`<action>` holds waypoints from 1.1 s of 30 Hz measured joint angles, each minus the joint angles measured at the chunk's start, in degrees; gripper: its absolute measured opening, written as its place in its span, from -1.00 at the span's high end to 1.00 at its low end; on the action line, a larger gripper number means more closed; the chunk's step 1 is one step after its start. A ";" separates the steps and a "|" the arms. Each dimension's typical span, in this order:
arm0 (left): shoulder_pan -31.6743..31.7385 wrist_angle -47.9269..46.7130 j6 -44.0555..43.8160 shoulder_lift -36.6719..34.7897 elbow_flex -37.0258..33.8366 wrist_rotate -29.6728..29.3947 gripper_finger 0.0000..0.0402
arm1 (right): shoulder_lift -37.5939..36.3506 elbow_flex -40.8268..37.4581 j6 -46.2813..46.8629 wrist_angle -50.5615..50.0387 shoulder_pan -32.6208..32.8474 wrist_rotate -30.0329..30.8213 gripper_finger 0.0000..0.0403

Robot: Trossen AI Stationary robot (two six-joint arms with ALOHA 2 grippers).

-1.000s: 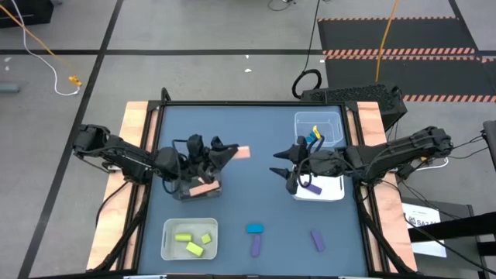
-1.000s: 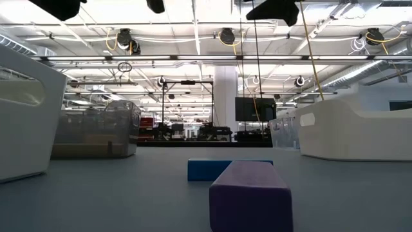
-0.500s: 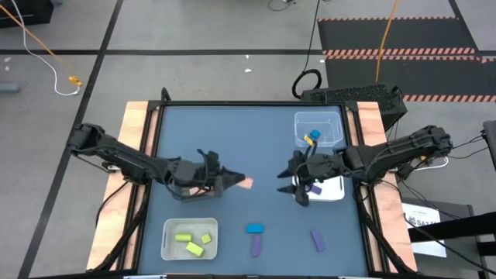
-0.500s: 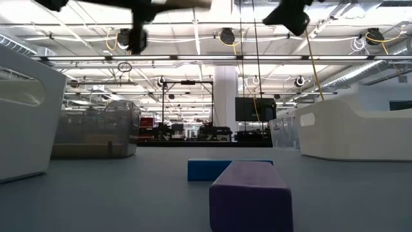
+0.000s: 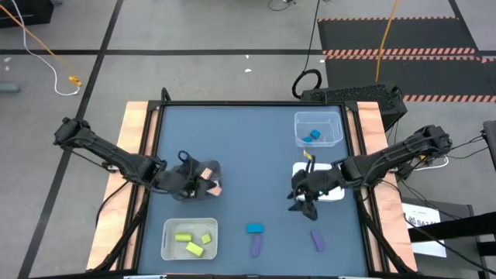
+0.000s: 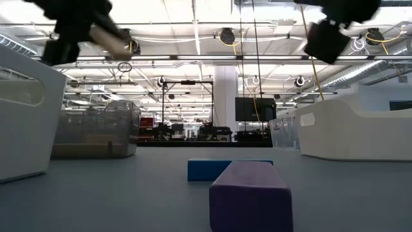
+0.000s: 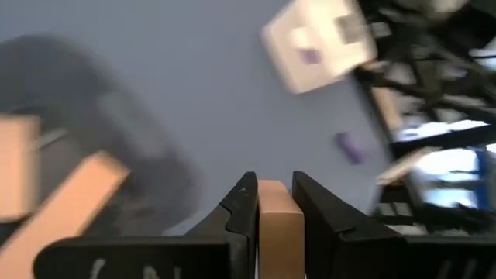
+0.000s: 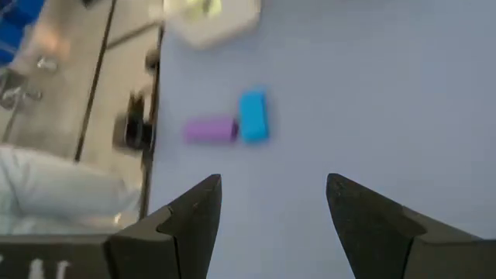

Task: Sort & place blocks by color
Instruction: Put the orange block into the black bin, then put the right purple block into the white bin

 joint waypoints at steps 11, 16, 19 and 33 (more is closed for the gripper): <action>-0.90 -15.00 -12.22 1.94 -0.09 3.37 0.41 | -0.02 -1.80 19.74 -12.28 15.59 -5.32 -0.12; -0.92 -14.79 -12.52 1.91 -0.09 3.73 0.28 | -0.02 -1.80 45.13 -17.90 20.77 -5.49 -0.12; -0.90 -14.79 -12.52 1.92 -0.09 3.73 0.27 | -0.02 -1.80 57.30 -18.05 22.53 -5.38 -0.12; -0.90 -14.65 -12.49 1.92 -0.09 3.75 0.26 | 8.90 -1.77 74.46 -14.77 26.74 0.77 -0.12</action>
